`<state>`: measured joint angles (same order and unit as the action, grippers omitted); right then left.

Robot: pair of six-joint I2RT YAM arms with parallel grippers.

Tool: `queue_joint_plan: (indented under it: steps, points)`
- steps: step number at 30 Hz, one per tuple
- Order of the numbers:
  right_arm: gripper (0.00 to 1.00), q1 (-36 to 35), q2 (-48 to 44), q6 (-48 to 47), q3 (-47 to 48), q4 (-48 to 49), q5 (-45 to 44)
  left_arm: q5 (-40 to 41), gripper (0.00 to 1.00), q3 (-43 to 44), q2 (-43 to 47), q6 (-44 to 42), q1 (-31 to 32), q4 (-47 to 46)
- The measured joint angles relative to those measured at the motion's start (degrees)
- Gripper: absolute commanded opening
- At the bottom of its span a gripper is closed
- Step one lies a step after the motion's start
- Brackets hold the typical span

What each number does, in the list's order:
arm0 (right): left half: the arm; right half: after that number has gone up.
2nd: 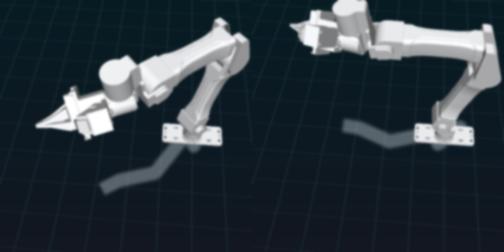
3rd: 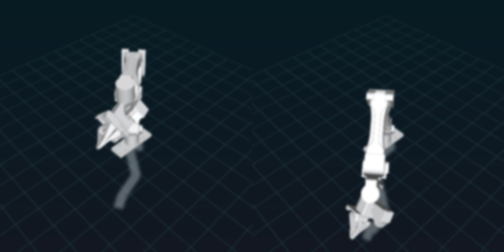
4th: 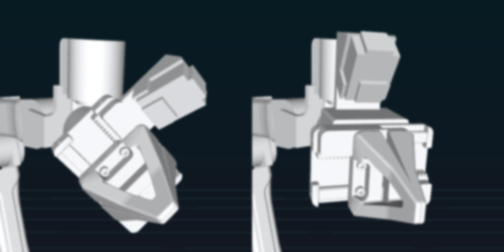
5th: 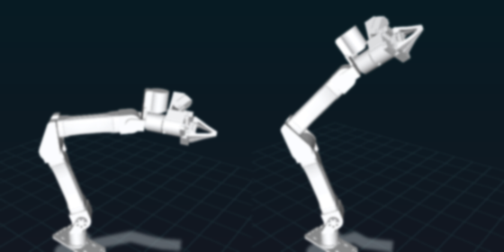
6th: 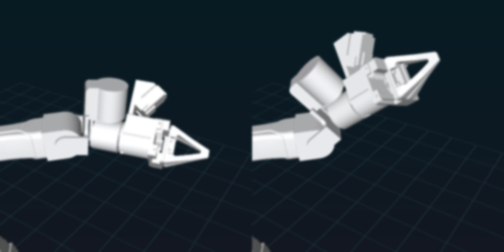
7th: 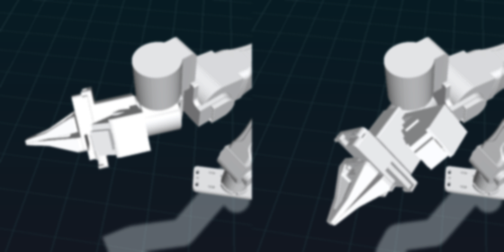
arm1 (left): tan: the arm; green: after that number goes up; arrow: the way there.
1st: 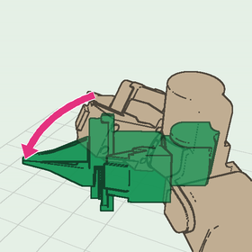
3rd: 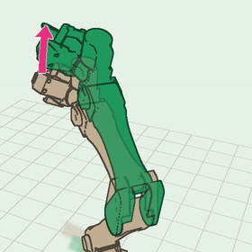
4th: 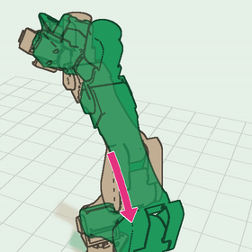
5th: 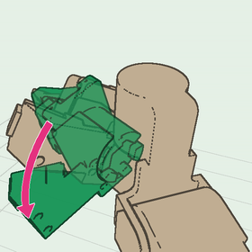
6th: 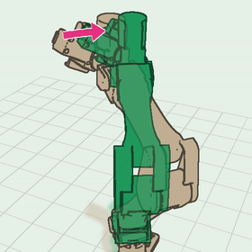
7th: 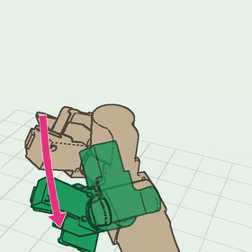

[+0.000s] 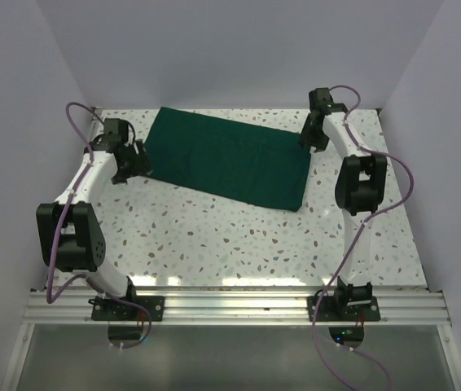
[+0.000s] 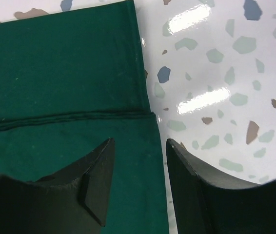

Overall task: Open and lay out the surgical kit
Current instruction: Open the surgical kit at the center of the board.

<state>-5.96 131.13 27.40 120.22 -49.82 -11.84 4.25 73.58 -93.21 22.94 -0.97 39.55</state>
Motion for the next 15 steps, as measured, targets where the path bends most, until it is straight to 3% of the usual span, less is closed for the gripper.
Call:
queue_joint_plan:
  steps: [10,15]
  points:
    - [0.46,0.0,7.9,0.0,3.7,-1.6,-0.3,0.7,0.77,0.0,0.0,0.0,0.0,0.1]
    - [0.27,0.0,7.9,-0.1,3.8,-1.8,-1.4,1.1,0.77,0.0,0.0,0.0,0.0,0.1]
